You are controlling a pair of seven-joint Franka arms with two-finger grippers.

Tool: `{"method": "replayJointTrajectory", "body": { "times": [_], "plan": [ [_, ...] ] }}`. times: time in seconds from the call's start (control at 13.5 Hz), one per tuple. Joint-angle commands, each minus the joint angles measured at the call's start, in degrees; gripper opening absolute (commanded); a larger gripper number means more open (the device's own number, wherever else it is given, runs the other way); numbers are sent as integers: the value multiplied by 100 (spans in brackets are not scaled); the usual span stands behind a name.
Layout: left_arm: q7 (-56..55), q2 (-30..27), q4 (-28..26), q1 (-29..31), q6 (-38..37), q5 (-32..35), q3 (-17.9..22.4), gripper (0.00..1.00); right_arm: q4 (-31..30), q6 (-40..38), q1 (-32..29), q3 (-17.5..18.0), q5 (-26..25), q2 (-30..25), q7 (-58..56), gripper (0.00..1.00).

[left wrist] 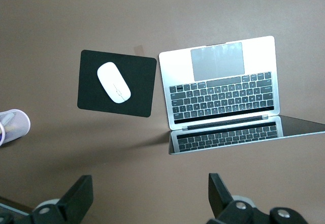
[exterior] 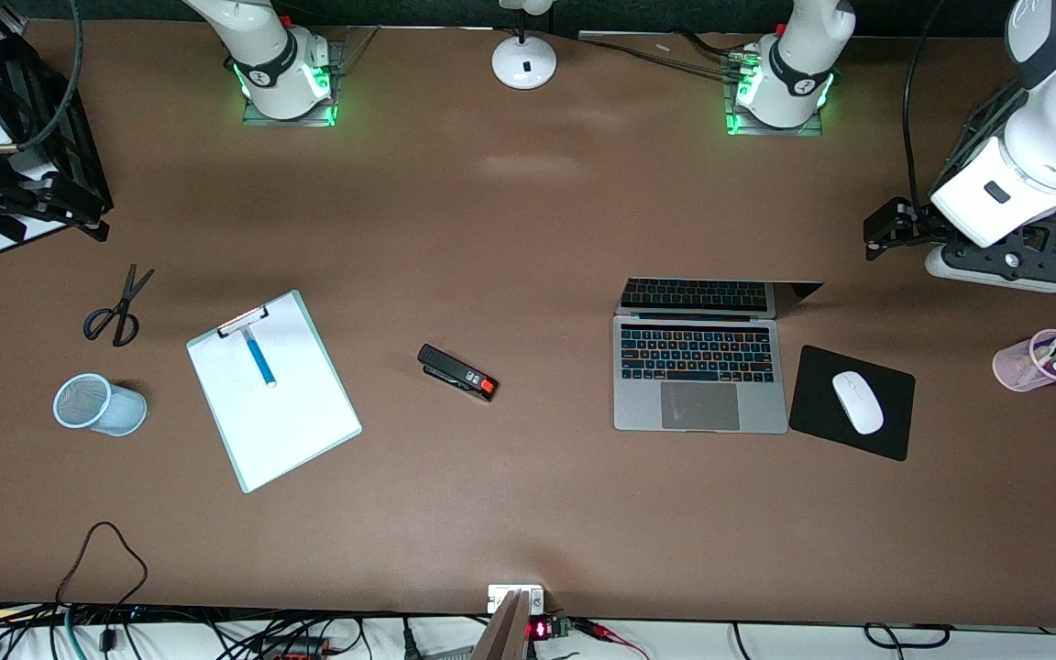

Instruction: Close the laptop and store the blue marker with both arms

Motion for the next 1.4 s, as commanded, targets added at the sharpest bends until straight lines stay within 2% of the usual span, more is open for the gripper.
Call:
{"method": "replayJointTrajectory", "body": {
  "times": [0.0, 0.81, 0.89, 0.96, 1.03, 1.11, 1.33],
  "plan": [
    [108, 77, 183, 29, -112, 83, -34, 100, -25, 27, -5, 11, 30, -40, 94, 100],
    [20, 94, 182, 20, -120, 74, -34, 98, -25, 9, -5, 11, 83, 13, -3, 100],
    [11, 129, 183, 20, -129, 74, -34, 74, -25, 0, -5, 11, 83, 13, -12, 100],
    [20, 129, 183, 20, -138, 74, -34, 44, -25, -17, -5, 11, 83, 13, -12, 100],
    [20, 129, 183, 20, -199, 65, -34, 26, -25, -18, 4, 11, 83, 4, -12, 100],
    [20, 138, 191, 20, -208, 65, -34, 16, -16, -18, 4, 11, 65, 13, -12, 100],
    [20, 226, 349, 20, -305, 65, -34, 5, -16, -17, 48, 46, 56, 4, -3, 100]
  ]
}}
